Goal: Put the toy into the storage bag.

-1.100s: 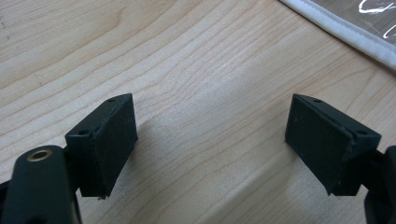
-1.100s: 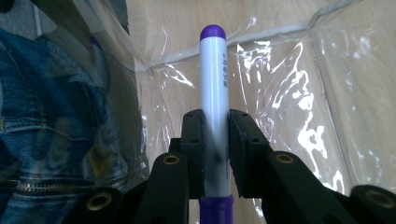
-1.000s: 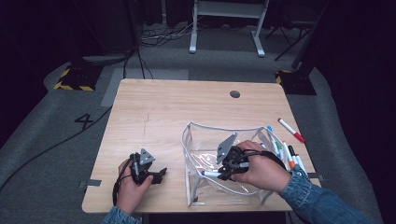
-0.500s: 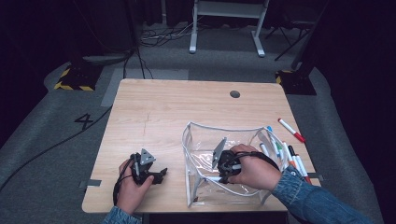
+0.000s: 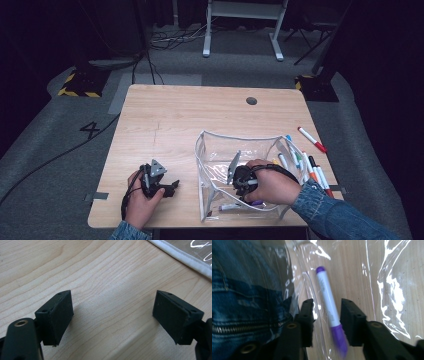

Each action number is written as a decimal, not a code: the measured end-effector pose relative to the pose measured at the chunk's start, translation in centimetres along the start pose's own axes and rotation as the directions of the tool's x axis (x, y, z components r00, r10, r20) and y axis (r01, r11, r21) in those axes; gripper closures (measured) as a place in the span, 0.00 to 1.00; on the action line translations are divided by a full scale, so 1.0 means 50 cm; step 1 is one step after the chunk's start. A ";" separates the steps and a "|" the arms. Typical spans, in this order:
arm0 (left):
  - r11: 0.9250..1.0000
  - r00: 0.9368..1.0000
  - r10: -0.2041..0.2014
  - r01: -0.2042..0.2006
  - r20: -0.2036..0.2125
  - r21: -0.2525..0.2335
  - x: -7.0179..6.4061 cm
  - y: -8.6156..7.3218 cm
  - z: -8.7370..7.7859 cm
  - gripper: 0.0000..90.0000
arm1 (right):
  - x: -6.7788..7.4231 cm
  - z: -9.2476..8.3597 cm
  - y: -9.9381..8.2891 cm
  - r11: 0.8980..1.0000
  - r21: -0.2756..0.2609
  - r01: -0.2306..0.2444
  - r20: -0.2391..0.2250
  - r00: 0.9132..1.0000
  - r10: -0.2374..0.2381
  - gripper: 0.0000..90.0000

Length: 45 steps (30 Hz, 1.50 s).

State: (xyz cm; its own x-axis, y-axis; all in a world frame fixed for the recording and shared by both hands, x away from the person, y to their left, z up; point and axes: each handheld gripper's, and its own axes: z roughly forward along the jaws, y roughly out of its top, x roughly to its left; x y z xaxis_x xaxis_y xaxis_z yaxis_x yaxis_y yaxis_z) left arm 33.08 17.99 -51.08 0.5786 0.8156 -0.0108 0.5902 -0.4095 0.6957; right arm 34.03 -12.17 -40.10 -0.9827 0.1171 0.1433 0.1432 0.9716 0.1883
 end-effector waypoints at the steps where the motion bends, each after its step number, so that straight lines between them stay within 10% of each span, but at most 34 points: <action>1: 1.000 1.000 0.000 0.000 0.000 0.000 0.000 0.000 0.000 0.19 | -0.001 -0.002 0.000 1.000 -0.016 0.005 0.008 1.000 -0.005 0.65; 12: 1.000 1.000 -0.002 0.002 0.000 -0.001 0.000 0.000 0.000 0.19 | 0.001 -0.091 -0.002 0.969 -0.244 -0.026 0.144 0.988 0.063 0.54; 20: 1.000 1.000 -0.003 0.003 -0.001 -0.001 0.000 0.000 0.000 0.19 | -0.018 -0.189 -0.050 0.896 -0.439 -0.071 0.197 0.965 0.173 0.58; 29: 1.000 1.000 -0.014 0.014 -0.001 -0.006 -0.002 -0.002 0.000 0.19 | -0.051 -0.274 -0.143 0.812 -0.570 -0.125 0.253 0.914 0.318 0.61; 39: 1.000 1.000 -0.014 0.014 -0.006 -0.004 -0.002 -0.003 -0.002 0.19 | -0.140 -0.285 -0.245 0.751 -0.621 -0.224 0.262 0.844 0.468 0.61; 42: 1.000 1.000 -0.014 0.014 -0.006 -0.004 -0.002 -0.003 -0.002 0.19 | -0.162 -0.281 -0.268 0.698 -0.667 -0.261 0.186 0.848 0.496 0.60; 45: 1.000 1.000 -0.018 0.018 -0.005 -0.006 -0.002 -0.004 -0.002 0.19 | -0.168 -0.279 -0.277 0.673 -0.693 -0.256 0.153 0.861 0.485 0.61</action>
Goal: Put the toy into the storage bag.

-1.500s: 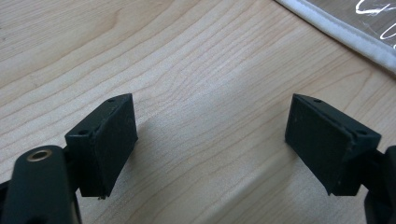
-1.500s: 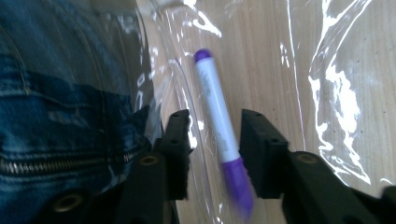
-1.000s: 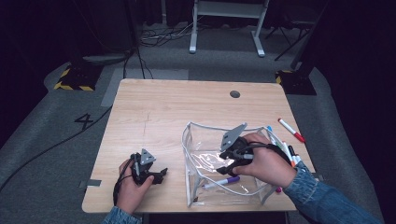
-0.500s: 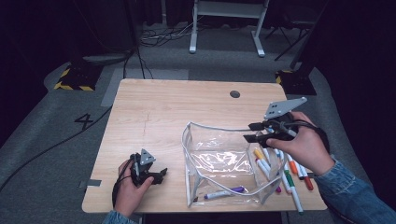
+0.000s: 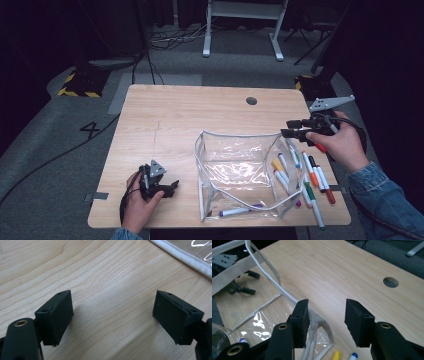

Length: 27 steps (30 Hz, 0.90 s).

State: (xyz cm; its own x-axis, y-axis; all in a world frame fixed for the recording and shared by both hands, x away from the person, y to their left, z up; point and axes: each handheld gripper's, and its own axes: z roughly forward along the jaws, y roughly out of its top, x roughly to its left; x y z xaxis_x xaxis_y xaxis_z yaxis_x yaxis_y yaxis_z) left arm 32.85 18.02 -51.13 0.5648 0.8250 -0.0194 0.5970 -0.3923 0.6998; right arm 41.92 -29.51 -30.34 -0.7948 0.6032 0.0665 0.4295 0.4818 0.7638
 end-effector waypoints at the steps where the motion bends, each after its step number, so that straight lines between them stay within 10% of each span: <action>1: 1.000 1.000 0.000 0.000 0.001 0.000 0.000 0.000 0.000 0.19 | -0.001 -0.003 0.000 1.000 -0.016 0.000 -0.002 1.000 0.000 0.62; 9: 1.000 1.000 -0.004 0.004 0.002 -0.001 0.000 -0.001 -0.001 0.19 | -0.031 -0.036 -0.018 1.000 -0.006 0.012 0.137 0.990 -0.011 0.63; 27: 1.000 1.000 -0.004 0.004 0.002 -0.002 0.000 -0.001 -0.001 0.19 | -0.178 -0.006 -0.173 0.983 0.114 -0.143 0.350 0.932 0.095 0.63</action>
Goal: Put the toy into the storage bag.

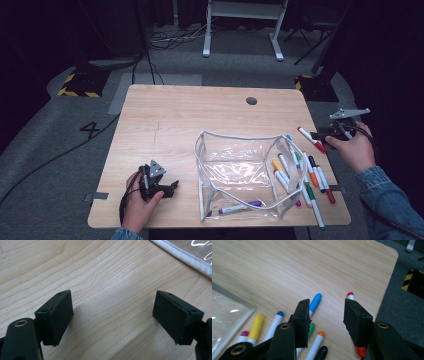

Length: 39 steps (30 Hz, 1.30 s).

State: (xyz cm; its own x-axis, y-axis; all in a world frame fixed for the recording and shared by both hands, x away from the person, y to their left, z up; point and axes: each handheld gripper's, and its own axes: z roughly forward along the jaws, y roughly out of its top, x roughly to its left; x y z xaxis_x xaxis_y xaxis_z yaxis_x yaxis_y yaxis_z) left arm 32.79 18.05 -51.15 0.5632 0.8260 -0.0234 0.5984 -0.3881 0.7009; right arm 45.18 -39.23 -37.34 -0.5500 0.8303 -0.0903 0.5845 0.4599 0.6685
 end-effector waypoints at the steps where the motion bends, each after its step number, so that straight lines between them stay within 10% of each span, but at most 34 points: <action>1: 1.000 1.000 0.000 0.000 0.000 0.000 0.000 0.000 0.000 0.19 | -0.008 0.011 -0.005 1.000 0.005 -0.002 0.004 1.000 0.002 0.63; 13: 1.000 1.000 0.000 0.000 0.000 0.000 0.000 0.000 0.000 0.19 | -0.081 0.152 -0.062 0.995 0.093 0.039 0.075 0.996 -0.046 0.61; 22: 1.000 1.000 0.000 0.000 0.000 0.000 0.000 0.000 0.000 0.19 | -0.111 0.213 -0.095 0.992 0.121 -0.032 0.063 0.998 0.024 0.59; 31: 1.000 1.000 0.000 0.000 0.000 0.000 0.000 0.000 0.000 0.19 | -0.108 0.217 -0.097 0.985 0.150 -0.087 0.022 0.996 0.084 0.85; 39: 1.000 1.000 0.000 0.000 0.001 0.000 0.000 0.000 0.000 0.19 | -0.102 0.196 -0.086 0.983 0.148 -0.104 0.019 0.995 0.102 0.86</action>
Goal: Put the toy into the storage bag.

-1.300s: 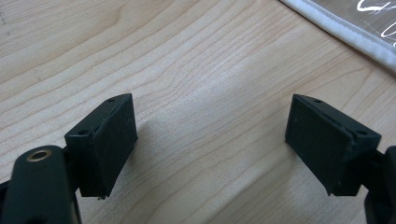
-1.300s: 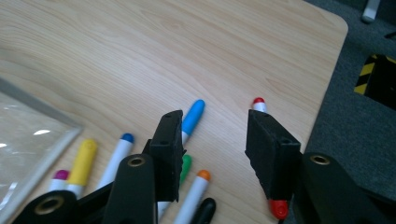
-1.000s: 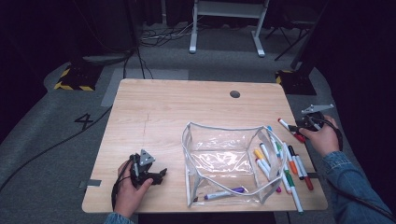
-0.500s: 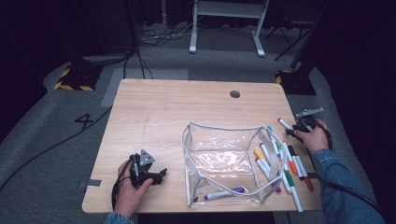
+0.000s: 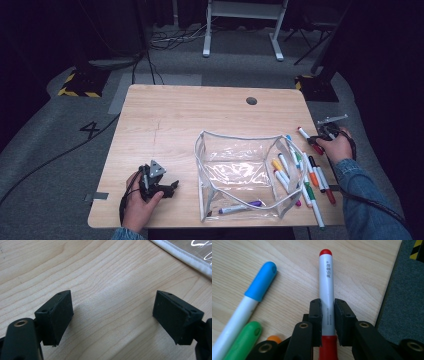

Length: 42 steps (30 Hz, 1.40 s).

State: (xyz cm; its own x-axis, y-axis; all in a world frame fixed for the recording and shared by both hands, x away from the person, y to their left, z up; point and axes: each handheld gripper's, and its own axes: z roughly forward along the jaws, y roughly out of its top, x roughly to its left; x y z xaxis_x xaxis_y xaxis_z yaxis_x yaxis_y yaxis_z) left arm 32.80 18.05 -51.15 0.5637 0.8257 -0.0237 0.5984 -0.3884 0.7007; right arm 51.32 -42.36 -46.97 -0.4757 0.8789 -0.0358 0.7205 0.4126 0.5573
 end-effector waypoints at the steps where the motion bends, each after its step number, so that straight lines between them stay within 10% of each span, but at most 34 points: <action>1: 1.000 1.000 0.000 0.000 0.000 0.000 0.000 0.000 0.000 0.19 | 0.001 -0.008 0.003 1.000 -0.009 -0.005 -0.004 1.000 0.005 0.86; 14: 1.000 1.000 0.001 -0.001 -0.001 0.000 0.000 0.000 0.000 0.19 | 0.051 -0.147 0.058 0.994 -0.105 0.044 -0.052 0.997 -0.050 0.86; 24: 1.000 1.000 0.000 0.000 -0.001 0.000 0.000 0.000 0.000 0.19 | 0.139 -0.253 0.110 0.976 -0.177 0.128 -0.129 0.980 -0.152 0.86; 32: 1.000 1.000 0.000 0.000 0.000 0.000 0.000 0.000 0.000 0.19 | 0.235 -0.332 0.146 0.947 -0.231 0.224 -0.182 0.946 -0.268 0.86; 42: 1.000 1.000 0.001 -0.001 -0.001 0.000 0.000 0.000 0.000 0.19 | 0.359 -0.386 0.166 0.899 -0.267 0.347 -0.254 0.874 -0.414 0.86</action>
State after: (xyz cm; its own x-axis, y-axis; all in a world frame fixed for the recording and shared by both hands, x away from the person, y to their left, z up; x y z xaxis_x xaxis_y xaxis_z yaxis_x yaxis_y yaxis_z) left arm 32.79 18.05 -51.15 0.5637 0.8257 -0.0226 0.5982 -0.3892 0.7004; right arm 39.03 -27.77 -26.99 -0.8421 0.5369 -0.0508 0.3475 0.6123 0.7101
